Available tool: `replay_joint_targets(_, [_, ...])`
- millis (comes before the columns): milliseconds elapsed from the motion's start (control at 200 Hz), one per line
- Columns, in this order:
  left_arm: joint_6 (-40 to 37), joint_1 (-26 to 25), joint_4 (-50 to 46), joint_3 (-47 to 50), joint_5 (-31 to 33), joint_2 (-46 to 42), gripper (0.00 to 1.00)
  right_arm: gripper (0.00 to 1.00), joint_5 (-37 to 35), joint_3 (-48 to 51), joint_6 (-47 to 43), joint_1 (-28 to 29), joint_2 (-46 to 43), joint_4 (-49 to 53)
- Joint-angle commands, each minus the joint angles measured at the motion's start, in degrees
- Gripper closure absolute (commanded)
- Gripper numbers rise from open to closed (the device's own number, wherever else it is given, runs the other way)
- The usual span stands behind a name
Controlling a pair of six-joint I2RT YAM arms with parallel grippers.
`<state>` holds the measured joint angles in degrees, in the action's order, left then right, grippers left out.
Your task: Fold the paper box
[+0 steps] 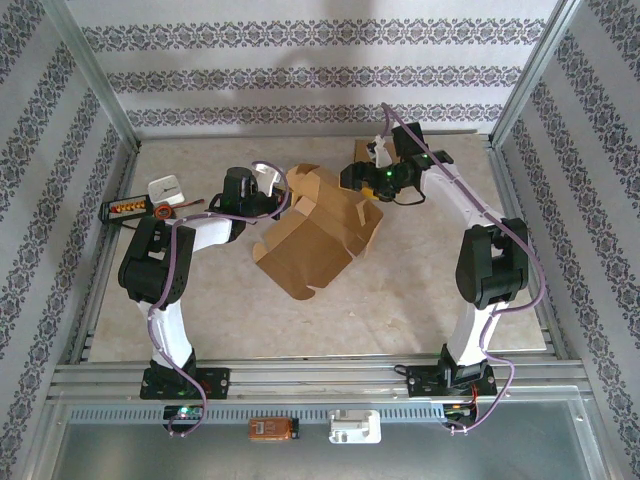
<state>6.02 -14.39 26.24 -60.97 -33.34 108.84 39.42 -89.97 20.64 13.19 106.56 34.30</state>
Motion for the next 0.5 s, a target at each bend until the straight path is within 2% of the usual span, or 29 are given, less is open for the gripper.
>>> replay_joint_targets(0, [4.04,-1.04,3.27,-1.63,-2.67,0.5,1.0,0.16,-0.16,1.67,-0.61,1.18,0.75,-1.31])
replay_joint_targets(90, [8.37,-1.65,2.41,-2.18,-3.69,0.26,1.0,0.19,-0.99,3.07,1.44,1.57,0.58,-3.8])
replay_joint_targets(220, [13.04,-2.11,2.06,-2.23,0.29,-0.39,1.0,0.22,-4.29,6.88,5.0,2.48,-0.25,-9.34])
replay_joint_targets(395, [16.34,-2.3,-2.34,-4.95,0.18,0.37,1.0,0.24,-8.27,9.33,5.86,3.67,-1.4,-12.39])
replay_joint_targets(495, [17.87,-2.39,-0.76,-2.43,2.07,-0.32,1.0,0.25,-9.81,10.7,6.46,4.01,-2.14,-13.94])
